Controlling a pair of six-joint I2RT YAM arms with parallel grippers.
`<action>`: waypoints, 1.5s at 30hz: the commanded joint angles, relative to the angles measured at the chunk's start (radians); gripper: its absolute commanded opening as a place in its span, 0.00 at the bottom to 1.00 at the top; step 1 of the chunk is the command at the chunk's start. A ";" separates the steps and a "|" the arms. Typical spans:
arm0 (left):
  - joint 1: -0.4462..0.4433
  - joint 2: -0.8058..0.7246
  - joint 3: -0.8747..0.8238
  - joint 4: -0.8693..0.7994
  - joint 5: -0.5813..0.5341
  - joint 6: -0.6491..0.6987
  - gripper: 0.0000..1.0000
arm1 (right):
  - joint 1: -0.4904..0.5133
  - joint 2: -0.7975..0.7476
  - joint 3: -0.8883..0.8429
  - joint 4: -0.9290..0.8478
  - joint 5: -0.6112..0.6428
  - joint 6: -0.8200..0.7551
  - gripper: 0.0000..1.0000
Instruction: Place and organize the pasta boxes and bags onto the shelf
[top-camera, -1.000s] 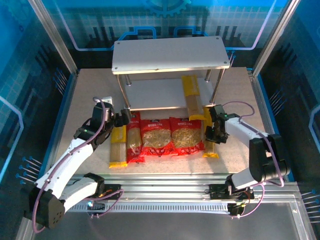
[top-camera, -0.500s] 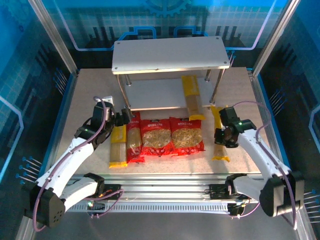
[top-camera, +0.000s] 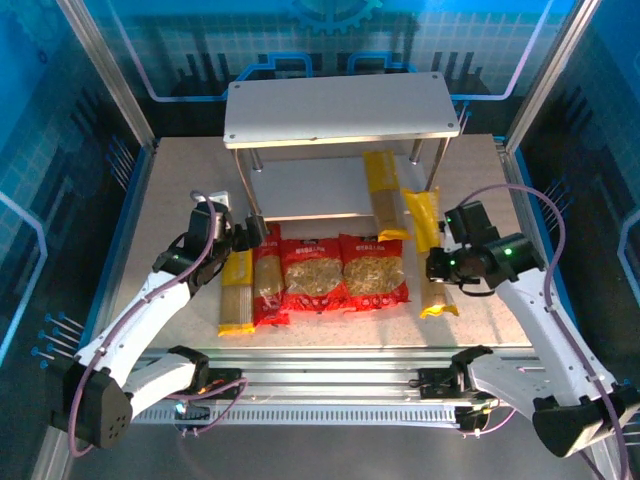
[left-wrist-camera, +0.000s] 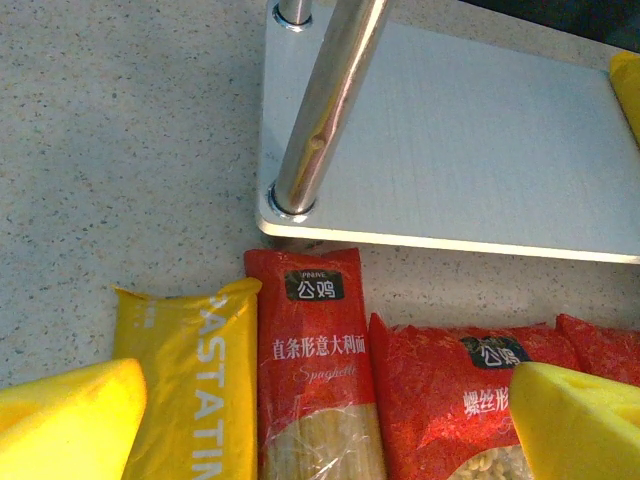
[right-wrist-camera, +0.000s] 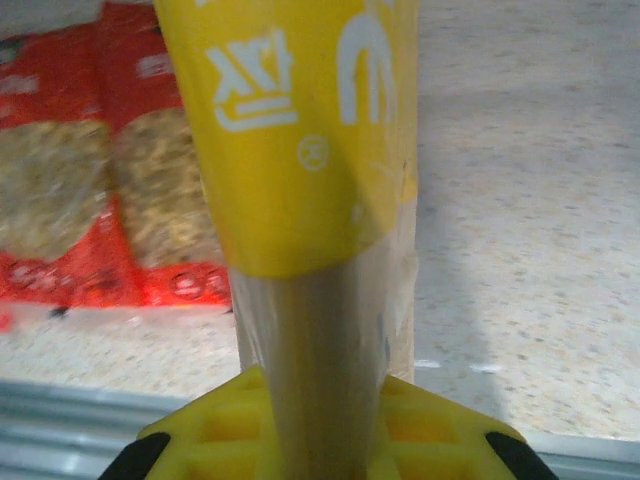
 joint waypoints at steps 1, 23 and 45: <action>0.007 0.008 0.035 0.020 0.026 -0.014 0.94 | 0.075 0.064 0.071 0.149 -0.095 0.020 0.00; 0.007 -0.051 0.031 -0.041 0.006 -0.013 0.94 | 0.111 0.811 0.504 0.601 0.035 -0.019 0.00; 0.007 -0.080 0.019 -0.073 -0.010 -0.014 0.94 | 0.123 0.943 0.467 0.835 0.209 -0.033 0.00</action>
